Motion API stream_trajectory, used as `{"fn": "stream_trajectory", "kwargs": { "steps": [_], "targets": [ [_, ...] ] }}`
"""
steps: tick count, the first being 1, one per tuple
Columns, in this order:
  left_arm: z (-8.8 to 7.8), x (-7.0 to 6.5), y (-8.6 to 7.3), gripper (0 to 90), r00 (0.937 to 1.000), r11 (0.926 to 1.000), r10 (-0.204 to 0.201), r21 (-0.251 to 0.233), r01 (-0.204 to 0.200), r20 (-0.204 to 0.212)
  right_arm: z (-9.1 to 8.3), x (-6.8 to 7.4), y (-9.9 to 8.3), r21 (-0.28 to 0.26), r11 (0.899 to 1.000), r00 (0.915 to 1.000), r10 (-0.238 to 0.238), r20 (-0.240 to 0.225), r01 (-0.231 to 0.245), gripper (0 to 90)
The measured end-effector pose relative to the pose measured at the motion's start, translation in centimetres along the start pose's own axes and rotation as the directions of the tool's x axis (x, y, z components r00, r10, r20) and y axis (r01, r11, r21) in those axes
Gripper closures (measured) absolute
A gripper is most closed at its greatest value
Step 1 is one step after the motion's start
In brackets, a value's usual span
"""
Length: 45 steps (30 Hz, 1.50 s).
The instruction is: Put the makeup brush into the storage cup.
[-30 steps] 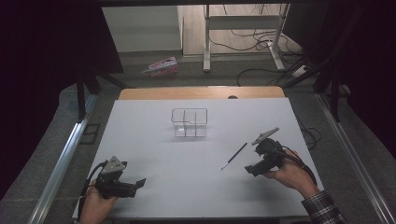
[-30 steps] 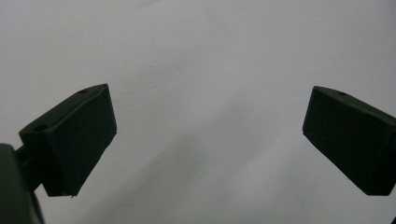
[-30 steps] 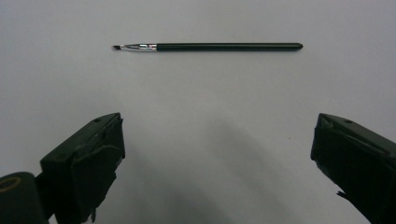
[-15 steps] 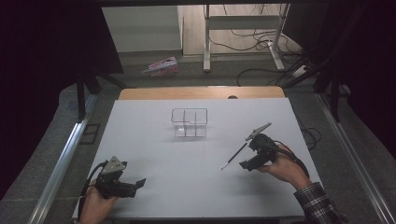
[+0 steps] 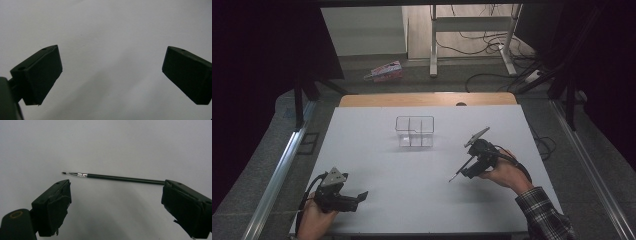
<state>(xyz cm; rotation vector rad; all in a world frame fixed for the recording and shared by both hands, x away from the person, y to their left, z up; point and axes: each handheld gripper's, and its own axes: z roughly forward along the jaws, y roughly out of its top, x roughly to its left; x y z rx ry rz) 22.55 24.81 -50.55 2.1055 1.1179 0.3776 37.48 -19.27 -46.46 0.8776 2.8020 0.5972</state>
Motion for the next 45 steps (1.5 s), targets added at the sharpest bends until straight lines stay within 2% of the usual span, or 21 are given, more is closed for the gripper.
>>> {"fn": "stream_trajectory", "kwargs": {
  "steps": [6, 13, 21, 31, 40, 45],
  "targets": [
    [0.0, 0.0, 0.0, 3.1, 1.0, 1.0, 0.0, 0.0, 0.0, 0.0, 0.5, 0.1, 0.8, 0.01, 1.0, 0.9996, -0.028, -0.003, 0.028, 10.8],
    [0.0, 0.1, 0.0, 3.0, 1.0, 1.0, -0.003, -0.001, 0.003, -0.001, 1.1, 0.2, 1.8, 0.005, 0.999, 0.9982, -0.054, -0.027, 0.054, 14.3],
    [0.0, 0.1, 0.0, 3.0, 0.9999, 0.9999, -0.011, -0.003, 0.011, -0.004, 1.9, 0.2, 2.6, 0.013, 0.996, 0.9955, -0.093, -0.018, 0.094, 15.1],
    [0.0, 0.1, -0.1, 2.9, 0.9999, 0.9999, -0.012, -0.002, 0.012, -0.003, 3.2, -0.2, 2.2, 0.035, 0.99, 0.99, -0.138, -0.029, 0.139, 15.1],
    [0.0, 0.1, -0.1, 2.9, 0.9999, 0.9999, -0.015, 0.003, 0.015, -0.001, 4.3, -0.7, 1.5, 0.034, 0.991, 0.9895, -0.131, -0.062, 0.133, 13.9],
    [0.1, 0.1, -0.1, 2.9, 0.9999, 0.9999, -0.016, 0.003, 0.016, 0.0, 4.8, -1.0, 1.3, 0.05, 0.988, 0.9881, -0.141, -0.061, 0.144, 15.6]
  ]
}}
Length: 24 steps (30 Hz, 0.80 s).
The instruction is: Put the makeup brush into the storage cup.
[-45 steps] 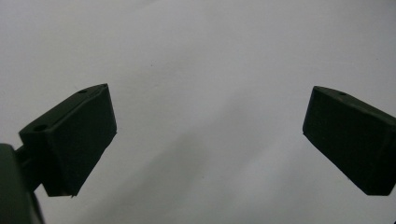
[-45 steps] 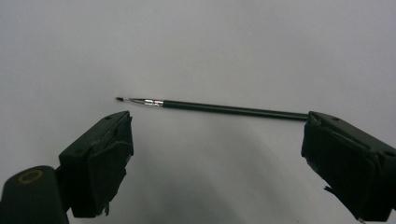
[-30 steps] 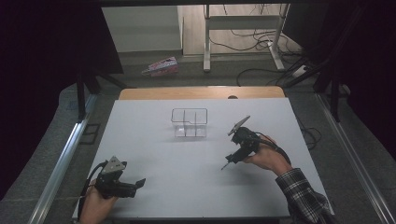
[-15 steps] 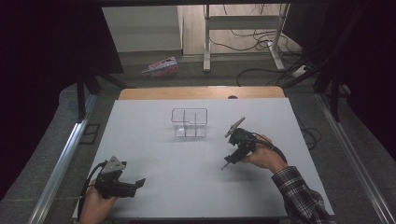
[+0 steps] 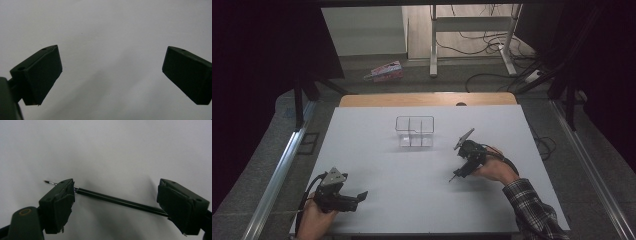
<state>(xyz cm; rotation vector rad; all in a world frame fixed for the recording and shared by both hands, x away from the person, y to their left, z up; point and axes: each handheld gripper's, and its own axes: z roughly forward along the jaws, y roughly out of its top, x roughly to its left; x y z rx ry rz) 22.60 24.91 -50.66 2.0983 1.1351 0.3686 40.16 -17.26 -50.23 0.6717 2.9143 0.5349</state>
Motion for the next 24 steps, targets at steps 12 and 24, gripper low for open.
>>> {"fn": "stream_trajectory", "kwargs": {
  "steps": [12, 24],
  "targets": [
    [0.0, 0.0, 0.0, 3.0, 1.0, 1.0, 0.003, 0.007, -0.003, -0.006, -0.5, -0.5, 0.6, 0.085, 0.996, 0.9993, -0.032, -0.021, 0.033, 85.3],
    [0.0, 0.0, -0.1, 3.1, 0.9999, 1.0, 0.0, 0.006, 0.0, -0.012, -0.6, -0.6, 0.9, 0.106, 0.994, 0.9994, 0.005, -0.035, -0.001, 85.4]
  ]
}}
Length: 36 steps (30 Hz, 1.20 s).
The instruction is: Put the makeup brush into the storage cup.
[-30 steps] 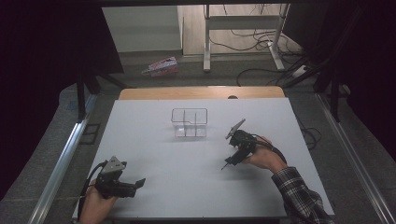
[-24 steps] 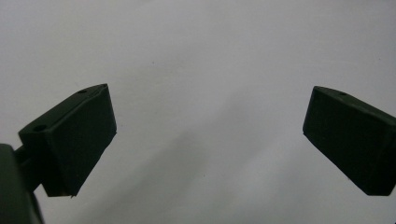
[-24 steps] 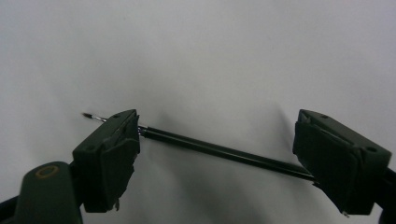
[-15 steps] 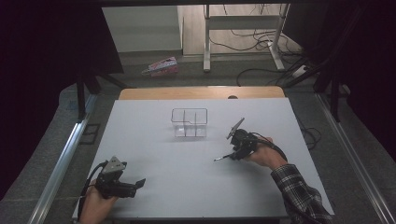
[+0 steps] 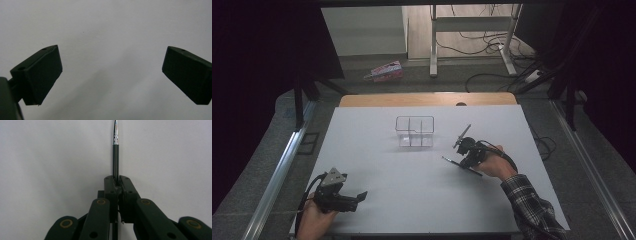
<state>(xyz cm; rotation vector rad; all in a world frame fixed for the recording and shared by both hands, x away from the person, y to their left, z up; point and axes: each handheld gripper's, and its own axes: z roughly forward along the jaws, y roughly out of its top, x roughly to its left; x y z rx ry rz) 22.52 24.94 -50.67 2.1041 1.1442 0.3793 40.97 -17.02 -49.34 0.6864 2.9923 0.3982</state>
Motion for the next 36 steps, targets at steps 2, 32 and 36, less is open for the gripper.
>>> {"fn": "stream_trajectory", "kwargs": {
  "steps": [2, 32, 36],
  "targets": [
    [0.0, 0.0, 0.0, 3.1, 1.0, 1.0, -0.001, 0.004, 0.001, 0.0, -0.2, 0.0, -0.3, -0.017, 1.0, 1.0, 0.006, -0.006, -0.007, 85.4],
    [-0.5, 0.1, 0.3, 3.6, 0.9974, 0.9973, -0.066, -0.029, 0.067, 0.028, -4.0, 1.2, -4.1, -0.293, 0.95, 0.9943, 0.103, -0.029, -0.107, 85.3],
    [-0.6, 0.0, 0.3, 3.6, 0.9977, 0.9973, -0.063, -0.035, 0.064, 0.022, -4.4, 1.3, -4.7, -0.33, 0.938, 0.9943, 0.104, -0.021, -0.105, 85.4]
  ]
}}
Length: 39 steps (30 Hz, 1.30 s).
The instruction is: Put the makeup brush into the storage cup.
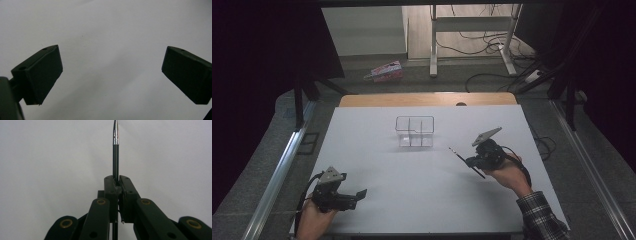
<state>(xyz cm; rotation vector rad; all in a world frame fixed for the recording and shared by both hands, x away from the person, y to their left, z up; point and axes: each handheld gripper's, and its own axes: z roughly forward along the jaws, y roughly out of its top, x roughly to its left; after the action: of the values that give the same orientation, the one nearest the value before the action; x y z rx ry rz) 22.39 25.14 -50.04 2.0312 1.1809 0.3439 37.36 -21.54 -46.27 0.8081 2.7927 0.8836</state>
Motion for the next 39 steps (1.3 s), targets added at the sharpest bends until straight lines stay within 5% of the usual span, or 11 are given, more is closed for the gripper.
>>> {"fn": "stream_trajectory", "kwargs": {
  "steps": [26, 39],
  "targets": [
    [-0.4, -0.2, 0.2, 1.3, 0.9998, 0.9998, -0.01, -0.014, 0.01, 0.016, -3.2, 2.5, -2.4, -0.166, 0.985, 0.9981, 0.055, 0.028, -0.049, 85.2],
    [-0.7, -0.3, 0.4, 0.7, 0.9986, 0.9986, -0.026, -0.046, 0.028, 0.045, -4.5, 4.2, -3.3, -0.255, 0.965, 0.9972, 0.072, 0.017, -0.066, 85.2]
  ]
}}
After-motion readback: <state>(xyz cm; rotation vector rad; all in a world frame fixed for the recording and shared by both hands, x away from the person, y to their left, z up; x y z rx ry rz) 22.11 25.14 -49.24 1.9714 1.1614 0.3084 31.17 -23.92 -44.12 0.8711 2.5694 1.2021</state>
